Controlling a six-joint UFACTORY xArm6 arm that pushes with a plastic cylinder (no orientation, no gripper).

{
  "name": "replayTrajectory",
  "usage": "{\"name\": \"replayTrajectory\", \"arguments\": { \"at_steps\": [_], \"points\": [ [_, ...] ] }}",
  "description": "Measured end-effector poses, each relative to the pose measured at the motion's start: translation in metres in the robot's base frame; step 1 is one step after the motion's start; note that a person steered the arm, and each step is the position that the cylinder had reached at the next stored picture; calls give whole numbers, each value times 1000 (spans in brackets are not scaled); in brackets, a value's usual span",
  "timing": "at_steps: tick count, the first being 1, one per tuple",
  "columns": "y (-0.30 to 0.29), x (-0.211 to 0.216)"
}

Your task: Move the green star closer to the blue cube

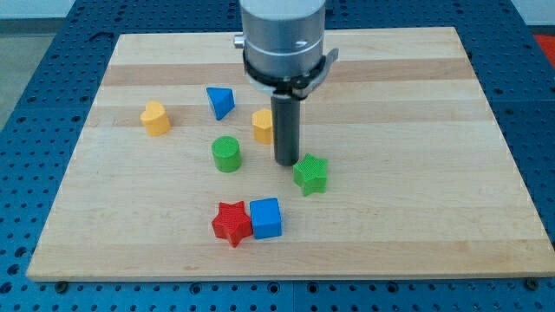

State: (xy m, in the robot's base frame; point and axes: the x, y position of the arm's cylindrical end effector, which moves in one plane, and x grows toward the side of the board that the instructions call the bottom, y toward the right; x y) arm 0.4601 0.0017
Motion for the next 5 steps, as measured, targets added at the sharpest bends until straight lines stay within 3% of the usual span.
{"name": "replayTrajectory", "arguments": {
  "at_steps": [1,2,5],
  "points": [
    [36,-17],
    [52,-3],
    [11,30]
  ]
}}
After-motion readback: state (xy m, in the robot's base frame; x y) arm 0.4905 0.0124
